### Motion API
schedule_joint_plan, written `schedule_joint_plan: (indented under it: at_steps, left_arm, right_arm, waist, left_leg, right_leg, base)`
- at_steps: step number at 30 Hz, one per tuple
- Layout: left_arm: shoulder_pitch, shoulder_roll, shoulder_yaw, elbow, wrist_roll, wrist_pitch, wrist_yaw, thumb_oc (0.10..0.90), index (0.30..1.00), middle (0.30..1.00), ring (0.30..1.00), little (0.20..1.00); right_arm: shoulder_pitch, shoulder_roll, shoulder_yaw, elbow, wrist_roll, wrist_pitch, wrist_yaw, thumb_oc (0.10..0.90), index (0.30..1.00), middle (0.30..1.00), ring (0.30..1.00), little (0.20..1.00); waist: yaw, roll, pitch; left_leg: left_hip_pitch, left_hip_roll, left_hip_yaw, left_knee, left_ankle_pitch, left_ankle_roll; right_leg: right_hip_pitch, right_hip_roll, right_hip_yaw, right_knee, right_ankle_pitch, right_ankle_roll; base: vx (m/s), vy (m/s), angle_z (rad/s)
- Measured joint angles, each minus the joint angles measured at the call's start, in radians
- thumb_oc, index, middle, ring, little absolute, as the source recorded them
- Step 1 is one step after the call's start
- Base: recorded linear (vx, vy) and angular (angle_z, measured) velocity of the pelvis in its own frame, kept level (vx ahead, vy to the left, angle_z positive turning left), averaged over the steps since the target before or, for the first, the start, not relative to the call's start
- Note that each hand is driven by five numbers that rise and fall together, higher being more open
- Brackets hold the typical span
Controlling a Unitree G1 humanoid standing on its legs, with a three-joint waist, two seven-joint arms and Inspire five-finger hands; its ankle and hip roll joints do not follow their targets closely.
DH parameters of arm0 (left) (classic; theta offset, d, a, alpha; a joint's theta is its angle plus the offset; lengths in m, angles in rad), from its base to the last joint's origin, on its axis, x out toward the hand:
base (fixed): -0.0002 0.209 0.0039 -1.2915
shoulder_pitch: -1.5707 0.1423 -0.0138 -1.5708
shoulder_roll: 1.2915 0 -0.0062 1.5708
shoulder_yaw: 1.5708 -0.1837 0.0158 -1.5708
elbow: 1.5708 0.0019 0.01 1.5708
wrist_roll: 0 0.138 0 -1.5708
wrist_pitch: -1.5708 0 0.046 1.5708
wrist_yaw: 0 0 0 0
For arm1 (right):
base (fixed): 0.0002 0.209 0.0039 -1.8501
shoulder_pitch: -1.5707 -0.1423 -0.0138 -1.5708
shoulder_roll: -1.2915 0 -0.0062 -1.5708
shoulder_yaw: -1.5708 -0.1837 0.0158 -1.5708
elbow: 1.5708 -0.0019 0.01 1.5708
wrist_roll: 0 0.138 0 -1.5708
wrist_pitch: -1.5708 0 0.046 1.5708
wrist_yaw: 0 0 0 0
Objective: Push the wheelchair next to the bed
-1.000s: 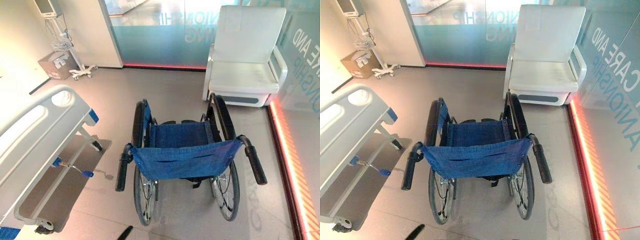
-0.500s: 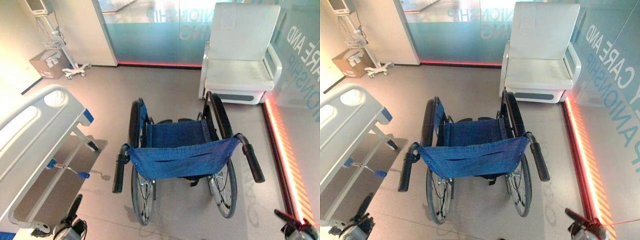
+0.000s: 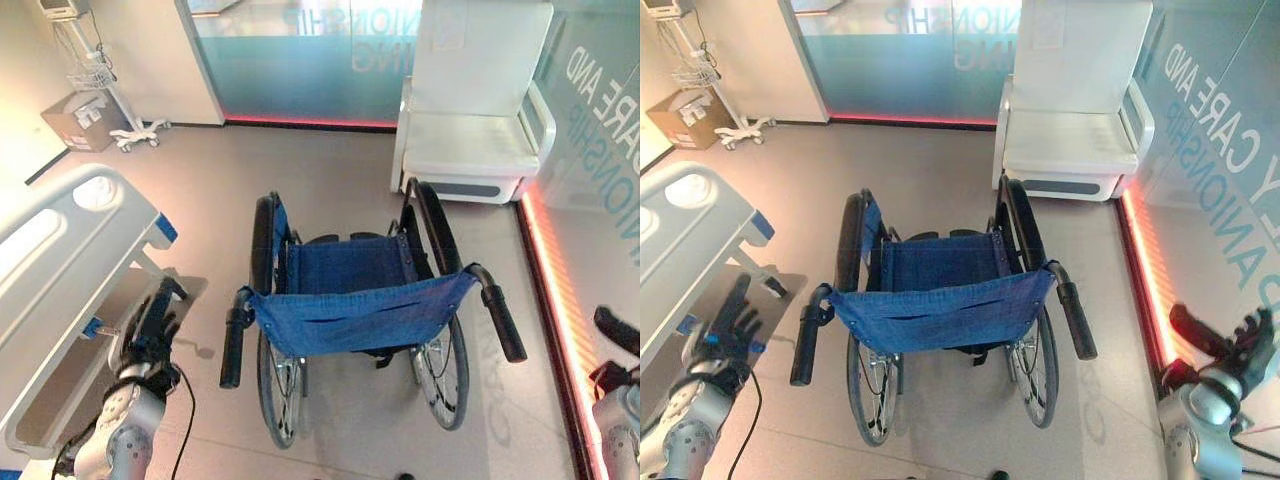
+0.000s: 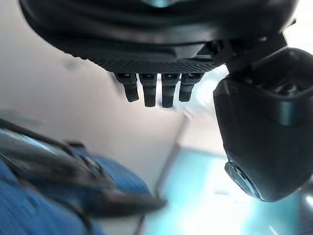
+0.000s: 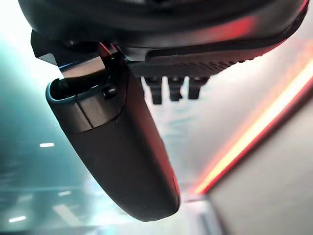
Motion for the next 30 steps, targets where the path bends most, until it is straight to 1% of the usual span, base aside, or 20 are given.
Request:
schedule_joint_plan:
  at_steps: [2, 3, 4, 6, 8, 10, 11, 14, 16, 19, 24, 25, 28, 30]
  left_arm:
    - [-0.033, 0.008, -0.002, -0.060, -0.003, 0.016, -0.024, 0.800, 0.900, 0.900, 0.900, 0.900]
    - [-0.037, 0.010, -0.003, -0.074, -0.004, 0.021, -0.032, 0.800, 0.900, 0.900, 0.900, 0.900]
    - [-0.039, 0.022, -0.008, -0.109, -0.016, 0.039, -0.047, 0.800, 0.900, 0.900, 0.900, 0.900]
    - [-0.043, 0.032, -0.014, -0.126, -0.042, 0.058, -0.081, 0.800, 0.900, 0.900, 0.900, 0.900]
    - [-0.043, 0.036, -0.015, -0.132, -0.063, 0.099, -0.136, 0.800, 0.900, 0.900, 0.900, 0.900]
    - [-0.042, 0.045, -0.019, -0.132, -0.063, 0.125, -0.171, 0.800, 0.900, 0.900, 0.900, 0.900]
    - [-0.039, 0.050, -0.020, -0.133, -0.063, 0.128, -0.179, 0.800, 0.900, 0.900, 0.900, 0.900]
    - [-0.006, 0.107, -0.020, -0.137, -0.058, 0.159, -0.217, 0.800, 0.900, 0.900, 0.900, 0.900]
    - [0.022, 0.150, -0.019, -0.142, -0.030, 0.169, -0.236, 0.800, 0.900, 0.900, 0.900, 0.900]
    - [0.049, 0.173, 0.004, -0.150, 0.003, 0.191, -0.267, 0.800, 0.900, 0.900, 0.900, 0.900]
    - [0.112, 0.225, 0.009, -0.178, 0.042, 0.202, -0.323, 0.800, 0.900, 0.900, 0.900, 0.900]
    - [0.135, 0.236, 0.019, -0.195, 0.050, 0.202, -0.335, 0.800, 0.900, 0.900, 0.900, 0.900]
    - [0.186, 0.266, 0.078, -0.228, 0.061, 0.201, -0.363, 0.800, 0.900, 0.900, 0.900, 0.900]
    - [0.189, 0.271, 0.103, -0.228, 0.079, 0.200, -0.372, 0.800, 0.900, 0.900, 0.900, 0.900]
  right_arm:
    - [-0.021, 0.000, 0.010, -0.049, 0.000, 0.010, 0.008, 0.800, 0.900, 0.900, 0.900, 0.900]
    - [-0.025, 0.000, 0.013, -0.062, 0.000, 0.021, 0.014, 0.800, 0.900, 0.900, 0.900, 0.900]
    - [-0.025, -0.001, 0.019, -0.094, 0.000, 0.043, 0.030, 0.800, 0.900, 0.900, 0.900, 0.900]
    - [-0.028, -0.004, 0.031, -0.115, 0.001, 0.066, 0.063, 0.800, 0.900, 0.900, 0.900, 0.900]
    - [-0.027, -0.023, 0.054, -0.133, 0.010, 0.102, 0.132, 0.800, 0.900, 0.900, 0.900, 0.900]
    - [-0.025, -0.032, 0.055, -0.134, 0.016, 0.116, 0.179, 0.800, 0.900, 0.900, 0.900, 0.900]
    - [-0.024, -0.037, 0.055, -0.134, 0.024, 0.118, 0.188, 0.800, 0.900, 0.900, 0.900, 0.900]
    - [-0.013, -0.054, 0.052, -0.142, 0.092, 0.139, 0.239, 0.800, 0.900, 0.900, 0.900, 0.900]
    - [0.019, -0.070, 0.053, -0.191, 0.137, 0.173, 0.291, 0.800, 0.900, 0.900, 0.900, 0.900]
    - [0.060, -0.106, 0.054, -0.257, 0.207, 0.221, 0.364, 0.800, 0.900, 0.900, 0.900, 0.900]
    - [0.081, -0.150, 0.052, -0.301, 0.316, 0.231, 0.405, 0.800, 0.900, 0.900, 0.900, 0.900]
    - [0.093, -0.169, 0.051, -0.319, 0.357, 0.234, 0.407, 0.800, 0.900, 0.900, 0.900, 0.900]
    - [0.104, -0.175, 0.043, -0.340, 0.446, 0.234, 0.415, 0.800, 0.900, 0.900, 0.900, 0.900]
    - [0.115, -0.179, 0.040, -0.354, 0.470, 0.234, 0.416, 0.800, 0.900, 0.900, 0.900, 0.900]
  waist:
    - [0.003, 0.001, 0.000]
    - [0.003, 0.001, 0.000]
    - [0.003, 0.001, 0.000]
    - [0.003, 0.002, 0.001]
    - [0.002, 0.005, 0.005]
    - [0.003, 0.009, 0.016]
    - [0.003, 0.009, 0.019]
    - [0.002, 0.008, 0.025]
    - [0.001, 0.007, 0.025]
    - [0.003, 0.003, 0.027]
    - [0.005, -0.003, 0.030]
    - [0.007, -0.004, 0.031]
    - [0.012, -0.013, 0.035]
    - [0.017, -0.014, 0.035]
  left_leg:
    - [-0.001, 0.000, 0.000, 0.000, 0.000, 0.000]
    - [-0.001, -0.001, 0.000, 0.000, 0.000, 0.000]
    - [-0.003, -0.001, 0.000, 0.000, 0.000, 0.000]
    - [-0.003, -0.001, 0.001, 0.000, 0.000, 0.000]
    - [-0.004, -0.002, 0.002, 0.000, 0.000, 0.000]
    - [-0.004, -0.002, 0.002, 0.000, 0.000, 0.000]
    - [-0.004, -0.002, 0.002, 0.000, 0.000, 0.000]
    - [-0.005, -0.001, 0.004, 0.000, 0.000, 0.000]
    - [-0.008, -0.001, 0.005, 0.000, 0.000, 0.000]
    - [-0.011, -0.002, 0.005, 0.000, 0.000, 0.000]
    - [-0.013, -0.003, 0.005, 0.000, 0.000, 0.000]
    - [-0.014, -0.003, 0.004, 0.000, 0.000, 0.000]
    - [-0.016, -0.001, 0.003, 0.000, 0.000, 0.000]
    - [-0.019, -0.002, 0.003, 0.000, 0.000, 0.000]
  right_leg:
    - [-0.001, 0.000, 0.000, 0.000, 0.001, 0.000]
    - [-0.001, 0.000, 0.000, 0.000, 0.001, 0.000]
    - [-0.004, 0.000, 0.000, 0.000, 0.001, 0.000]
    - [-0.005, -0.001, 0.001, 0.000, 0.001, 0.000]
    - [-0.006, -0.001, 0.002, 0.000, 0.001, 0.000]
    - [-0.006, -0.001, 0.002, 0.000, 0.001, 0.001]
    - [-0.006, -0.001, 0.002, 0.000, 0.001, 0.001]
    - [-0.007, -0.001, 0.003, 0.000, 0.001, 0.001]
    - [-0.012, -0.001, 0.004, 0.000, 0.001, 0.001]
    - [-0.013, -0.002, 0.002, 0.000, 0.001, 0.001]
    - [-0.014, -0.003, 0.002, 0.000, 0.002, 0.002]
    - [-0.014, -0.003, 0.000, 0.000, 0.002, 0.002]
    - [-0.017, -0.001, 0.000, 0.000, 0.002, 0.002]
    - [-0.020, -0.002, 0.000, 0.000, 0.002, 0.003]
  base:
    - [0.00, 0.000, 0.00]
    - [0.00, 0.000, 0.00]
    - [0.00, 0.000, 0.00]
    - [0.00, 0.000, 0.00]
    - [0.00, 0.000, 0.00]
    - [0.00, 0.000, 0.00]
    - [0.00, 0.000, 0.00]
    - [0.00, 0.000, 0.00]
    - [0.00, 0.000, 0.00]
    - [0.00, 0.000, 0.00]
    - [-0.01, -0.004, 0.00]
    - [0.00, 0.000, 0.00]
    - [-0.04, -0.017, 0.00]
    - [-0.02, -0.010, 0.00]
